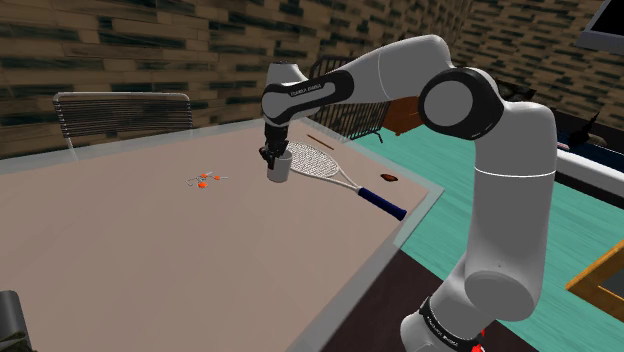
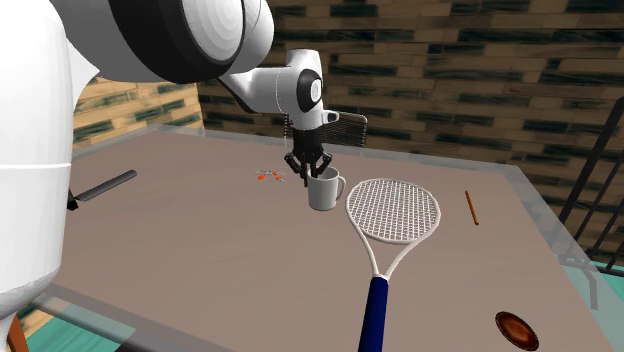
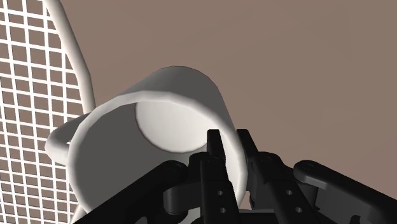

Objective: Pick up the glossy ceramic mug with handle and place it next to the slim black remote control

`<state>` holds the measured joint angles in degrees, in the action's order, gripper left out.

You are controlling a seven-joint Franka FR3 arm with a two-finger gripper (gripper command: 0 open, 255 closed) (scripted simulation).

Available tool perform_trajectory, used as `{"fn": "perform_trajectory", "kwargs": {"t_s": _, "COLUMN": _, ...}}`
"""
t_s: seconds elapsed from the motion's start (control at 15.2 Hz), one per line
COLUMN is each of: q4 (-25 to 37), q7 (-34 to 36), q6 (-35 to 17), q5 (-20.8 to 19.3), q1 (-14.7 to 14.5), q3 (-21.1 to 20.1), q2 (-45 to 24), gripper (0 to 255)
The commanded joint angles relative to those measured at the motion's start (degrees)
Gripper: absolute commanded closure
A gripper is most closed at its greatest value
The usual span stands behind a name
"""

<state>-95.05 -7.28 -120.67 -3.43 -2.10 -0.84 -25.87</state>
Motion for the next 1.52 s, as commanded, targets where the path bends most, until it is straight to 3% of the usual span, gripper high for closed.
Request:
{"fn": "perform_trajectory", "kwargs": {"t_s": 0.0, "q4": 0.29, "q7": -0.03, "q6": 0.62, "q5": 0.02, "q1": 0.01, "q3": 0.0, "q2": 0.3, "gripper": 255}}
{"fn": "perform_trajectory", "kwargs": {"t_s": 1.45, "q4": 11.1, "q7": -0.78, "q6": 15.67, "q5": 0.39, "q1": -0.04, "q3": -0.12, "q2": 4.55, "gripper": 255}}
